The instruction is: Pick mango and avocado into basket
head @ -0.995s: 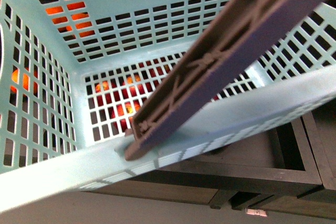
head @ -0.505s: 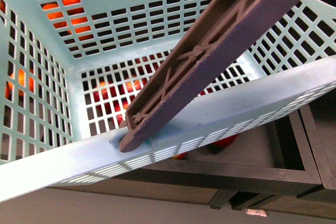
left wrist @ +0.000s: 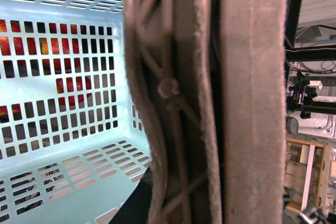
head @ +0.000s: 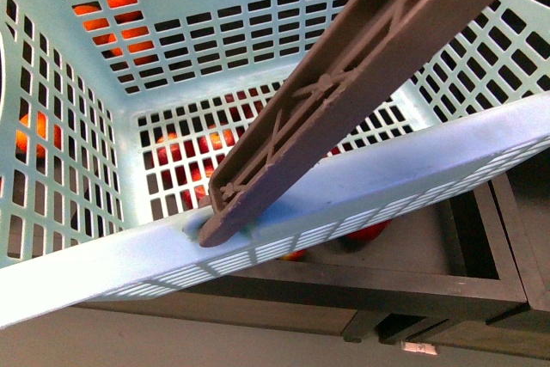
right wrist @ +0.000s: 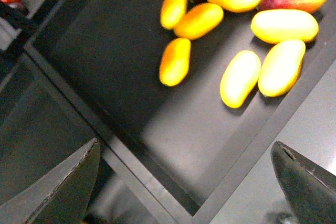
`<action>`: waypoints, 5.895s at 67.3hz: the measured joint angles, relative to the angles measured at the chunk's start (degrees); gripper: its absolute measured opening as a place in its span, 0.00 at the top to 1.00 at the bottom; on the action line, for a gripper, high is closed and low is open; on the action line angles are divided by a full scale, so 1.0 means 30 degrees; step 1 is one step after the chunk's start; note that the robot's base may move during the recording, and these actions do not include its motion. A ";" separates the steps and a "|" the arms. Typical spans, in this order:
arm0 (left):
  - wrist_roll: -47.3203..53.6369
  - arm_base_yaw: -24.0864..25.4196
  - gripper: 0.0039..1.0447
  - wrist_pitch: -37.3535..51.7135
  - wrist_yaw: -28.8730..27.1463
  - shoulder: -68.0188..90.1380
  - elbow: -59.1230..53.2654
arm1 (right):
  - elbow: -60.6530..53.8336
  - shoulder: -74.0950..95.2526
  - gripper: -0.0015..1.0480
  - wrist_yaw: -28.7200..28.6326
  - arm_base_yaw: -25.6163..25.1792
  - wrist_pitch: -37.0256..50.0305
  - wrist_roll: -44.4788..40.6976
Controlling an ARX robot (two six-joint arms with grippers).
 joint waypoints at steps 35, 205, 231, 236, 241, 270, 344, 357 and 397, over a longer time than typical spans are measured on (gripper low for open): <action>0.0000 0.0000 0.87 0.0000 -0.0007 0.0000 0.0000 | 0.9712 1.9453 0.08 0.0831 0.0627 0.2849 0.3541; 0.0000 0.0000 0.87 0.0000 -0.0007 0.0000 0.0000 | 3.0316 3.3835 0.08 0.0838 0.0597 -0.4320 0.8174; 0.0000 0.0000 0.87 0.0000 -0.0022 0.0000 0.0000 | 3.0636 3.4228 0.35 0.0816 0.0838 -0.4313 0.7635; 0.0000 0.0000 0.87 0.0000 -0.0007 0.0000 0.0000 | 3.0235 3.4104 0.37 0.0707 0.0838 -0.3869 0.7431; -0.0007 0.0000 0.87 0.0000 0.0007 0.0000 0.0000 | 2.9631 3.3813 0.38 0.0663 0.0838 -0.3388 0.7242; 0.0000 0.0000 0.87 0.0000 -0.0007 0.0000 0.0000 | 2.1026 2.8042 0.38 -0.0182 0.0845 0.3089 0.2091; 0.0000 0.0000 0.87 0.0000 -0.0015 0.0000 0.0000 | 0.5632 0.0823 0.38 -0.3388 1.1067 0.1953 -0.1115; 0.0000 0.0000 0.87 0.0000 0.0000 0.0000 0.0000 | 0.5727 0.1508 0.38 -0.2922 1.3697 0.2484 -0.0918; 0.0007 0.0000 0.87 0.0000 -0.0007 0.0000 0.0000 | 0.4073 0.1260 0.34 -0.1494 1.7755 0.2441 -0.0896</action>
